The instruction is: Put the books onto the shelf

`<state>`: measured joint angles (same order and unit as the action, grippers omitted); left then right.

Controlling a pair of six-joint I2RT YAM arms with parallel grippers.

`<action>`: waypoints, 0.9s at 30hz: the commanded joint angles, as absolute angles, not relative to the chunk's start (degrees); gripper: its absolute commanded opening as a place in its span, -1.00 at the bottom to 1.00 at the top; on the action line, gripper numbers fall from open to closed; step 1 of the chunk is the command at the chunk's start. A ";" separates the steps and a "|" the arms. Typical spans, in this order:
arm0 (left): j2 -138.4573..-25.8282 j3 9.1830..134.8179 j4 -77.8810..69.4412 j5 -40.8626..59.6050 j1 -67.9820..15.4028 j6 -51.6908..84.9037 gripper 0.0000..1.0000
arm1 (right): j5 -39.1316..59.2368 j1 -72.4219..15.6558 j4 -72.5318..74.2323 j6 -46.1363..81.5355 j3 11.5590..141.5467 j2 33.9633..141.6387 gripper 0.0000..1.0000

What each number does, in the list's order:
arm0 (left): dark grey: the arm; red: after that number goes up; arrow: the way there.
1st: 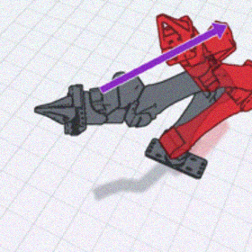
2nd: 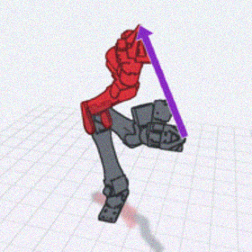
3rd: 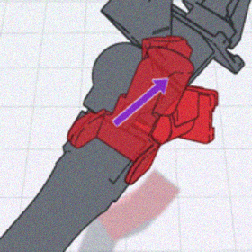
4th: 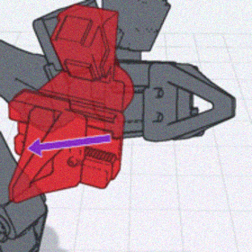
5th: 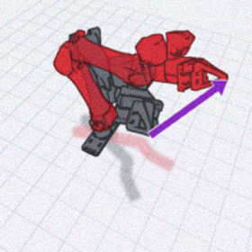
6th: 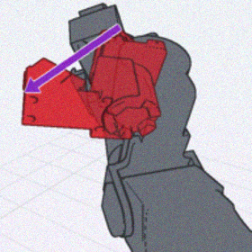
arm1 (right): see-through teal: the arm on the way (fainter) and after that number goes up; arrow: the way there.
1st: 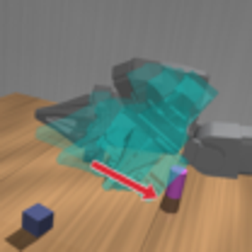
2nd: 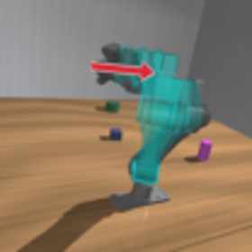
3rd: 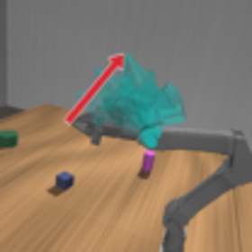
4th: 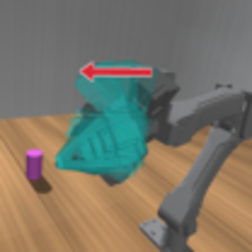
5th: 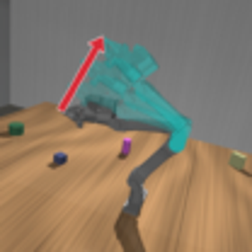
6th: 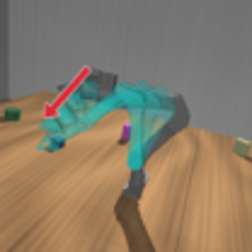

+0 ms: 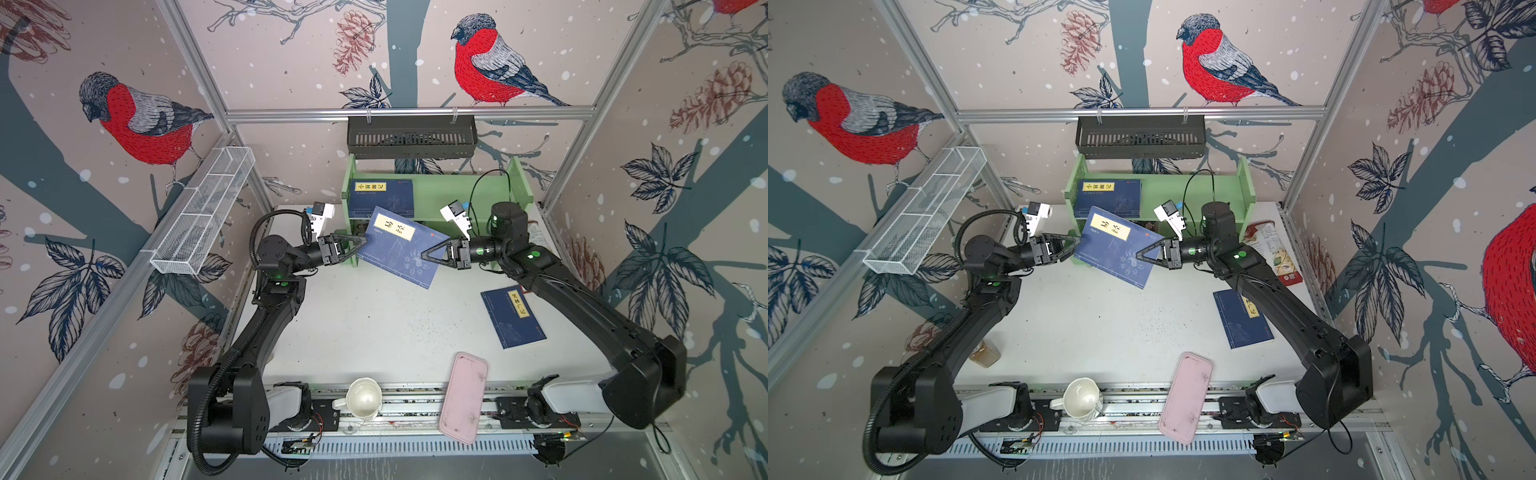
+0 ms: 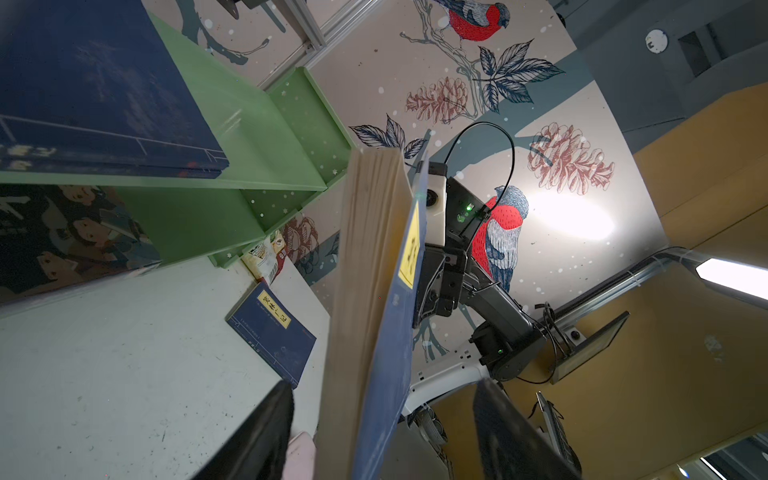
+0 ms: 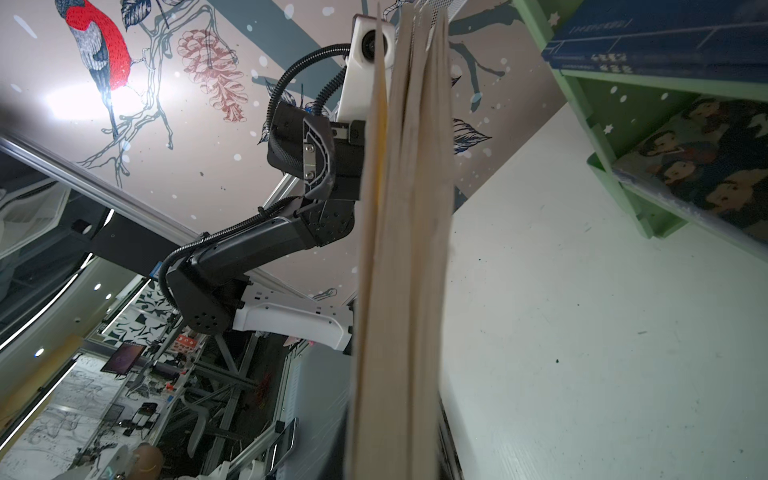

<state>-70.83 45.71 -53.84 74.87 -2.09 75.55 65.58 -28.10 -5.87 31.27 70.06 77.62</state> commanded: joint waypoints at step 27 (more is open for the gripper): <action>-72.05 48.99 -51.10 74.11 -4.97 72.73 -1.00 | 62.51 -27.45 5.11 38.44 68.04 76.41 0.14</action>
<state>-72.75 47.44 -65.34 77.73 -6.26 83.61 65.14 -27.94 -5.72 30.79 70.52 77.71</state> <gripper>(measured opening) 0.127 0.574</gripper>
